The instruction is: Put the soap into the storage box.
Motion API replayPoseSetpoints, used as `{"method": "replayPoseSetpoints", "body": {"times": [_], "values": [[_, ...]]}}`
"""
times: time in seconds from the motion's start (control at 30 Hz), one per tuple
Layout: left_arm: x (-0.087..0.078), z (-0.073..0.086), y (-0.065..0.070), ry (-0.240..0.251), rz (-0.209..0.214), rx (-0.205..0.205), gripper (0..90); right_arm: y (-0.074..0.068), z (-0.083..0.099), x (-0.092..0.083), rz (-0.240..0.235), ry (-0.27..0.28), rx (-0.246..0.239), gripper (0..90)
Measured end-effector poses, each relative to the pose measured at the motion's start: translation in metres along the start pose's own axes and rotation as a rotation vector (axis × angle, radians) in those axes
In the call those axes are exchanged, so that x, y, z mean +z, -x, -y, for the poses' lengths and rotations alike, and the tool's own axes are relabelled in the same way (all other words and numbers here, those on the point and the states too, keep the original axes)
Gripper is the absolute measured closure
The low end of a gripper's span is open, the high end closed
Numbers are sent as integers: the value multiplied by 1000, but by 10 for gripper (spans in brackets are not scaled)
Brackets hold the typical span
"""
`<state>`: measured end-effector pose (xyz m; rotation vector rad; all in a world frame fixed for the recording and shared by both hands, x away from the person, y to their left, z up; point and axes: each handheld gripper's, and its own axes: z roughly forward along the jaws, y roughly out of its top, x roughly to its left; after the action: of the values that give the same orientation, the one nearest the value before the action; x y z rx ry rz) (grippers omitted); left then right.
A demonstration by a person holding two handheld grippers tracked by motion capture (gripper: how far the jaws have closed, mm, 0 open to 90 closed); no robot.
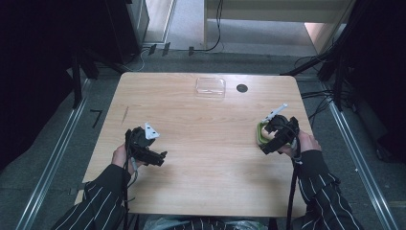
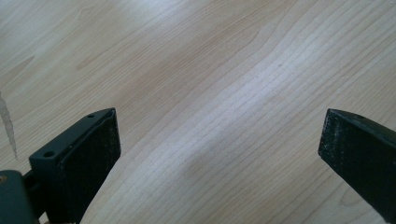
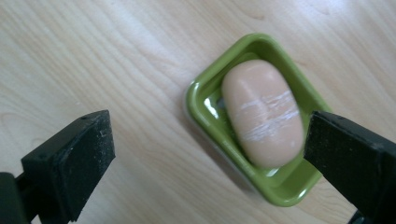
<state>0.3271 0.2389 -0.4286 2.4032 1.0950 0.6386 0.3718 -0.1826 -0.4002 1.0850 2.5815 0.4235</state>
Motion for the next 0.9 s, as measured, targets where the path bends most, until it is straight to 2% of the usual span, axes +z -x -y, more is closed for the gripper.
{"method": "replayPoseSetpoints", "body": {"times": [0.3, 0.53, 0.67, 0.9], "values": [[-1, 0, 0, 1, -1, 3, 0, -23, 13, 3, -4, -5, -9, 22], [-1, 0, 1, 3, 2, 2, 0, -39, 32, 8, -4, -23, 7, 23], [-1, 0, 1, 4, 1, 1, 0, -48, 46, 11, 18, -28, 11, 25], [-1, -1, 2, 3, 2, 4, 0, -48, 60, 13, -10, -62, 26, 25]]}}
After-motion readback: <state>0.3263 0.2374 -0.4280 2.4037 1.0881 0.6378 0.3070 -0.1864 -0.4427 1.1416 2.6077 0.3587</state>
